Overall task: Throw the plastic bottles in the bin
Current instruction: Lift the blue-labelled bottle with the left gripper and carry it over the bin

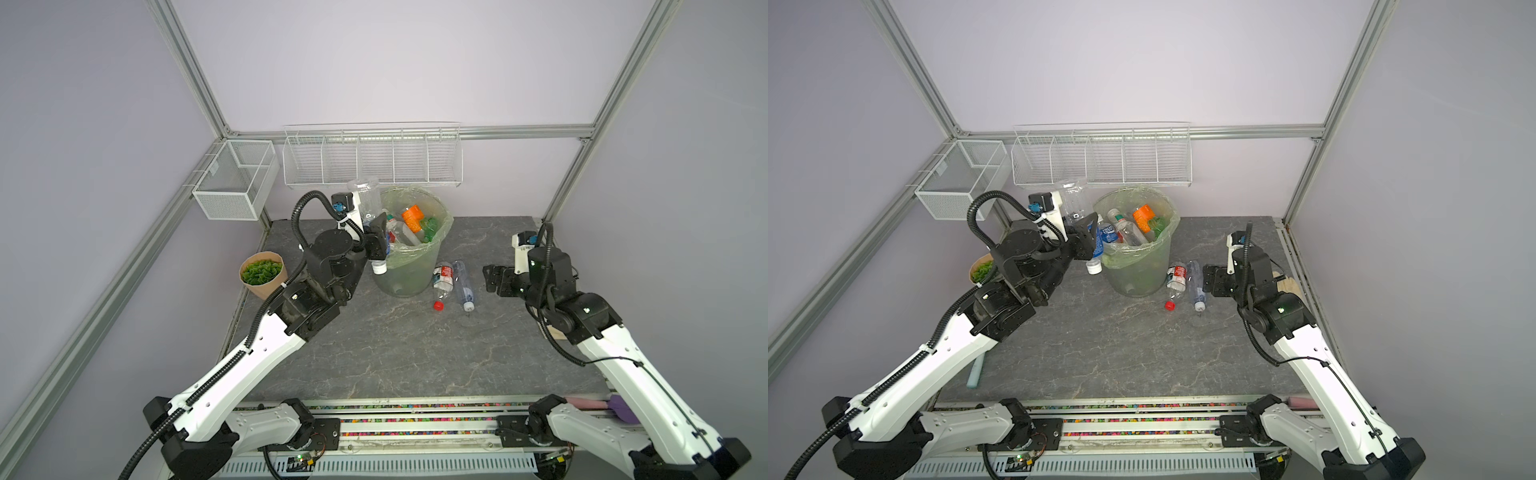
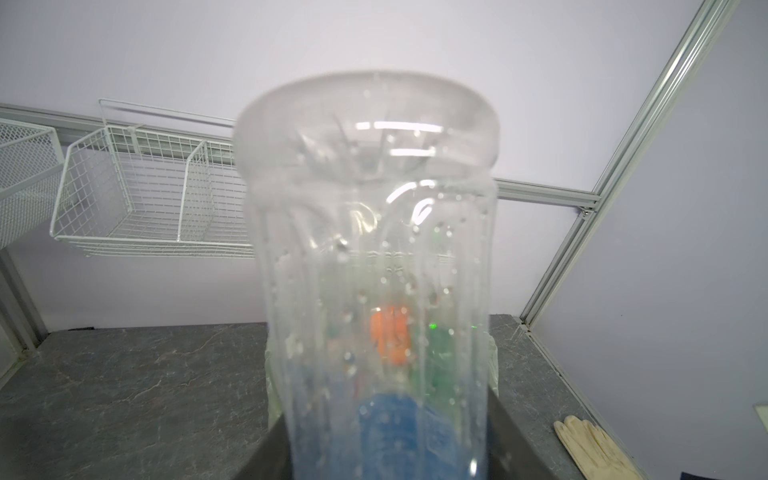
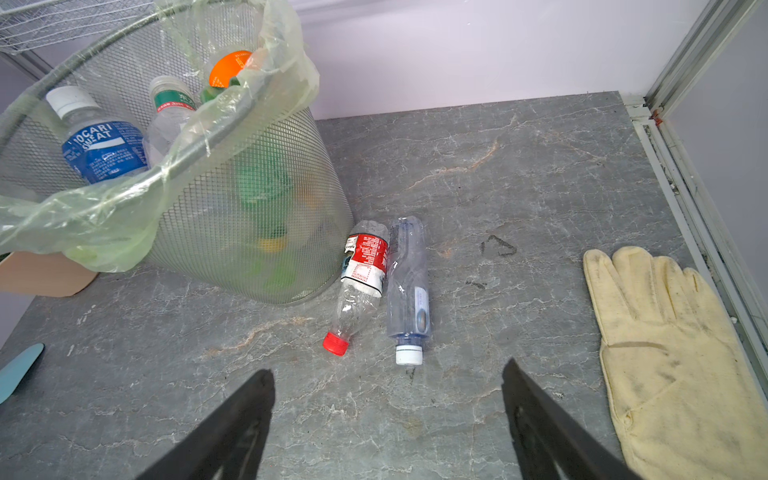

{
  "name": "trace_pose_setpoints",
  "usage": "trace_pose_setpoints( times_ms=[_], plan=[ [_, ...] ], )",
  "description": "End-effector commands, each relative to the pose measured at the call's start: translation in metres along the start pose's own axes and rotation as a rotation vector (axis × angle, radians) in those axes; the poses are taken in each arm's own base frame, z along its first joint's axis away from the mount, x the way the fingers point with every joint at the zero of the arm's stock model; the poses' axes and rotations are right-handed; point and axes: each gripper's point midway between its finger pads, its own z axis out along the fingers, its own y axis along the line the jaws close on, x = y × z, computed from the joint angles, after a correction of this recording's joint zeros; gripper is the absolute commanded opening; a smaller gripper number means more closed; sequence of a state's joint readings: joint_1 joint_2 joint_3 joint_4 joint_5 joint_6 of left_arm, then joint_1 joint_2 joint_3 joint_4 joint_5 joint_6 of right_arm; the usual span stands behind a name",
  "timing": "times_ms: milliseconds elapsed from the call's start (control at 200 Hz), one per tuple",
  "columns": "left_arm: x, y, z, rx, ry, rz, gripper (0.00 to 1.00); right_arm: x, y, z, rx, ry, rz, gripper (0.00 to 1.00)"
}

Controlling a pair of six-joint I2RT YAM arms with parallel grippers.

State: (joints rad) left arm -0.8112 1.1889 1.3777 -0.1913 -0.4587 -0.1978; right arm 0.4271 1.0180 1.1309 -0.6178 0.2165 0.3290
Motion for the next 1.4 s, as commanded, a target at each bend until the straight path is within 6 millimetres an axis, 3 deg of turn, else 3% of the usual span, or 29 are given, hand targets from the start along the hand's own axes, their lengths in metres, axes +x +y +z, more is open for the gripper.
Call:
trace_pose_setpoints(
  times_ms=[0, 290, 650, 905, 1065, 1110, 1150, 1210, 1255, 1320, 1395],
  plan=[
    [-0.024, -0.01, 0.004, 0.044, -0.045, 0.021, 0.19, 0.006, -0.004, -0.001, 0.008, 0.008, -0.003, 0.88],
    [-0.048, -0.025, 0.021, 0.095, -0.073, 0.028, 0.19, 0.008, -0.006, -0.001, 0.014, 0.009, -0.004, 0.88],
    [-0.052, -0.035, 0.062, 0.133, -0.036, 0.024, 0.2, 0.01, -0.008, -0.001, 0.021, 0.015, -0.004, 0.88],
    [-0.034, -0.029, 0.109, 0.129, 0.041, 0.009, 0.2, 0.011, -0.009, -0.003, 0.02, 0.012, -0.006, 0.88],
    [-0.005, -0.012, 0.15, 0.1, 0.136, -0.004, 0.22, 0.012, -0.008, -0.004, 0.014, 0.014, -0.005, 0.88],
    [0.005, -0.003, 0.161, 0.091, 0.176, -0.036, 0.26, 0.012, -0.008, -0.004, 0.011, 0.015, -0.004, 0.89],
    [0.017, 0.002, 0.171, 0.09, 0.227, -0.066, 0.37, 0.012, -0.008, -0.005, 0.01, 0.014, -0.004, 0.88],
    [0.036, 0.003, 0.178, 0.087, 0.312, -0.066, 0.8, 0.012, -0.009, -0.006, 0.011, 0.014, -0.007, 0.89],
    [0.047, 0.002, 0.18, 0.08, 0.371, -0.06, 0.99, 0.012, -0.01, -0.008, 0.015, 0.011, -0.011, 0.88],
    [0.046, 0.0, 0.174, 0.059, 0.399, -0.034, 0.99, 0.012, -0.012, -0.01, 0.022, 0.007, -0.02, 0.88],
    [0.024, -0.005, 0.159, 0.042, 0.35, 0.017, 0.99, 0.013, -0.014, -0.011, 0.029, 0.007, -0.023, 0.89]
  ],
)
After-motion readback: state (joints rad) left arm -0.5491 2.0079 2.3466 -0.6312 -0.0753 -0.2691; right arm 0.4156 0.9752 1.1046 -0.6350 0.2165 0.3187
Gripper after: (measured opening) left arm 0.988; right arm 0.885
